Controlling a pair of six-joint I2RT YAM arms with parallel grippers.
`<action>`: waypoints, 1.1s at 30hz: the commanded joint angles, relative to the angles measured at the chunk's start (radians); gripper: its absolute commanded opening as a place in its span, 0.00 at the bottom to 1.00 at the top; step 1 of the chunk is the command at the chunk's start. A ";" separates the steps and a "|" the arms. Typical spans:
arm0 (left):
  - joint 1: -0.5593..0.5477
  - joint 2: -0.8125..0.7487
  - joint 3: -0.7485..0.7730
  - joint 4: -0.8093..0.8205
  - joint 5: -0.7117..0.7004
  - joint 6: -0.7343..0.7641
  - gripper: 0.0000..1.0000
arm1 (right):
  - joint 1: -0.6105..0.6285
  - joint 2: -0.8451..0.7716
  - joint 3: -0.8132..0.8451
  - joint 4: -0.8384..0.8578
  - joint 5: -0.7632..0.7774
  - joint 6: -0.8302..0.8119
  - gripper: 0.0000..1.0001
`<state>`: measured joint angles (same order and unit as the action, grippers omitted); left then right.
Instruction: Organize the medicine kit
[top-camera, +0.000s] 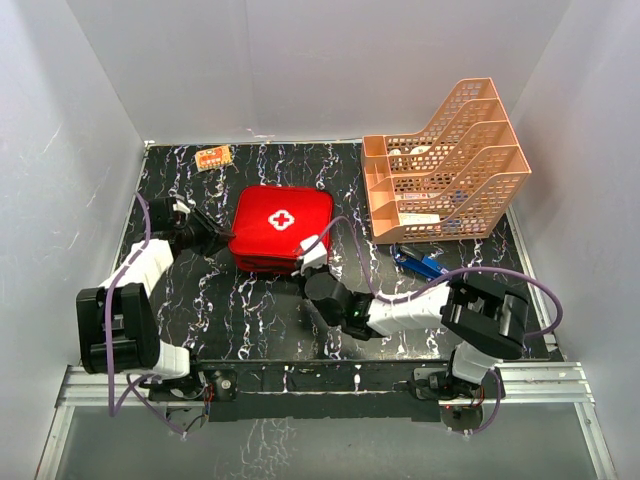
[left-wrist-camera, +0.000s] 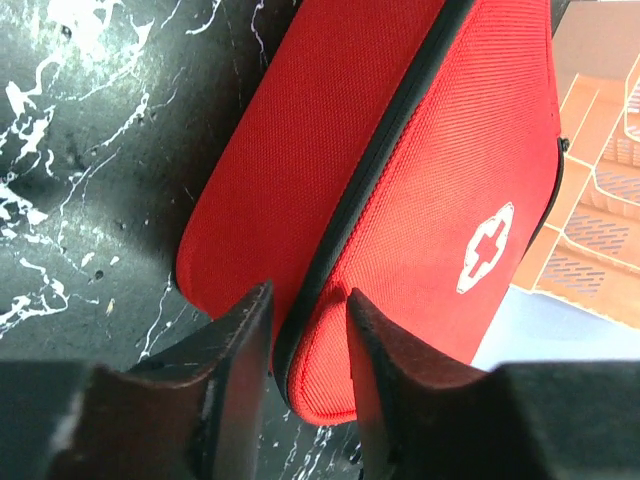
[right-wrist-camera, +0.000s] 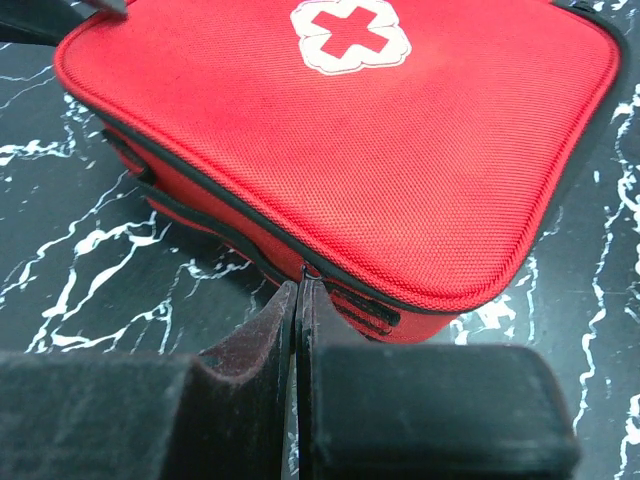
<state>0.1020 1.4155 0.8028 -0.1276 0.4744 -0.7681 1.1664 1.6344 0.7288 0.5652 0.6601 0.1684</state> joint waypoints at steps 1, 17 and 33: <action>0.002 -0.068 -0.008 -0.029 -0.018 -0.004 0.41 | 0.055 0.024 0.076 -0.001 0.058 0.065 0.00; 0.002 -0.053 -0.101 0.070 0.045 -0.083 0.08 | 0.081 0.011 0.019 -0.068 0.220 0.113 0.00; 0.002 -0.040 -0.056 0.035 0.031 -0.071 0.00 | 0.059 -0.123 -0.113 -0.133 0.165 0.146 0.00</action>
<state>0.1074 1.3758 0.7223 -0.0864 0.5125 -0.8410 1.2339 1.5257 0.5968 0.4145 0.8642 0.2996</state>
